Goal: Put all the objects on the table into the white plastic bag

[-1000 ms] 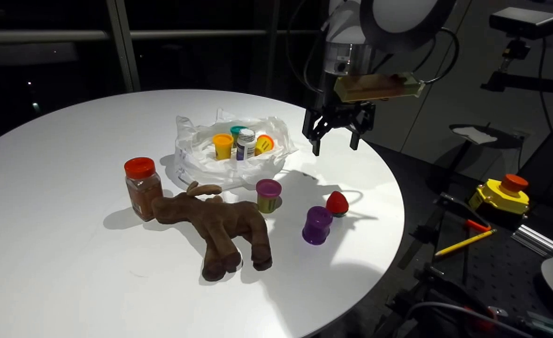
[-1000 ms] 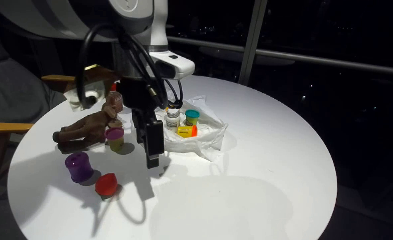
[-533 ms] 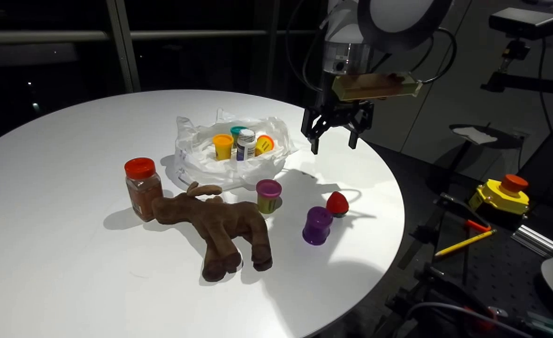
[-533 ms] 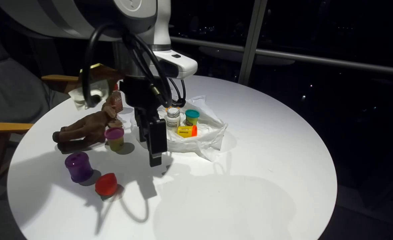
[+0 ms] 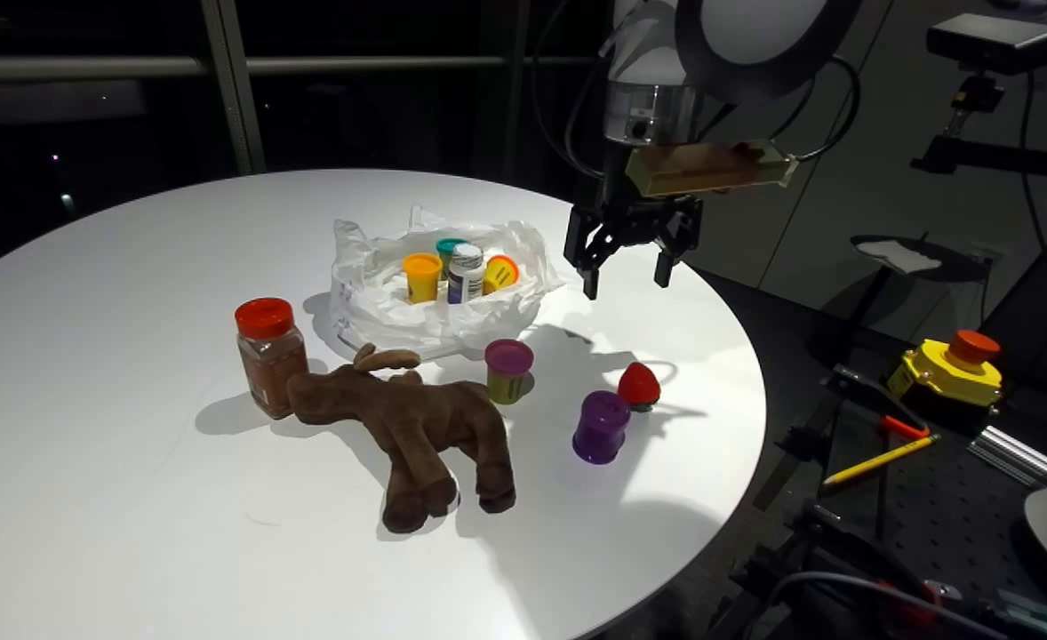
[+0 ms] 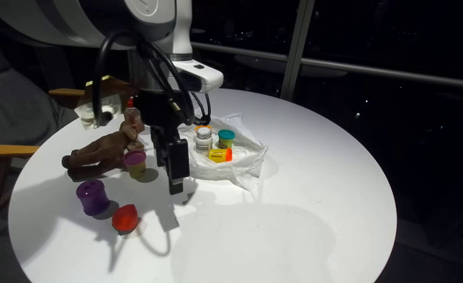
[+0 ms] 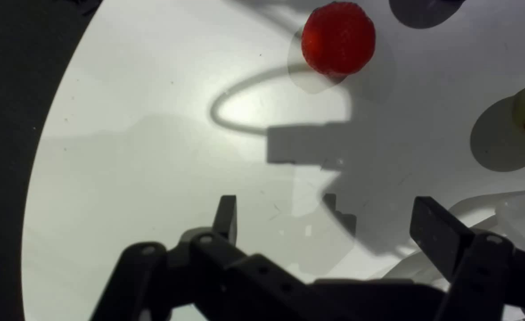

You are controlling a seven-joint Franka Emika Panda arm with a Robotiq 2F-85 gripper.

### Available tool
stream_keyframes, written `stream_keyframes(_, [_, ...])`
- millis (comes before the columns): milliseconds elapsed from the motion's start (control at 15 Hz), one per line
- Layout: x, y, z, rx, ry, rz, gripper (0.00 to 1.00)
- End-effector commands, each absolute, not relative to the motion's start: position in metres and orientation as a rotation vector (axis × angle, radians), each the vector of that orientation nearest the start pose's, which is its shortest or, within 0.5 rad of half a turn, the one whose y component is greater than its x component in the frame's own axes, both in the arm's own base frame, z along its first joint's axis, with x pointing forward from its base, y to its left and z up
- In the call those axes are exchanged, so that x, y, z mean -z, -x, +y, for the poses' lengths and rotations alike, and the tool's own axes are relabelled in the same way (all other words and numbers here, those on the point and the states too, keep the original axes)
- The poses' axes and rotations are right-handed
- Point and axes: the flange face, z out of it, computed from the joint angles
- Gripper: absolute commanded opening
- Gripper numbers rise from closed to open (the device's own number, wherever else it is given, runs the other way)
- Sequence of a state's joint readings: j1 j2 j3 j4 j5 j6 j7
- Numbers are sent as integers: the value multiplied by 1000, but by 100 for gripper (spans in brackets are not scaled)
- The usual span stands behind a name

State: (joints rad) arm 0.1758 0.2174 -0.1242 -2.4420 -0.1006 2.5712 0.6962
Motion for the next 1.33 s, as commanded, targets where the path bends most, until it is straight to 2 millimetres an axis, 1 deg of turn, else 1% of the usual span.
stream_keyframes(0, [-210, -479, 56, -37, 3158, 679, 100])
stream_keyframes(133, [-206, -482, 78, 21, 3169, 585, 100])
stream_keyframes(333, [-212, -487, 106, 164, 3140, 473, 100])
stream_keyframes(467, [-210, -489, 122, 181, 3097, 403, 100])
stream_keyframes(667, [-197, -491, 139, 177, 3054, 338, 100])
stream_keyframes(867, [-183, -496, 148, 144, 3033, 307, 100])
stream_keyframes(1067, [-174, -506, 148, 143, 3041, 301, 100])
stream_keyframes(1267, [-166, -516, 144, 134, 3043, 323, 100])
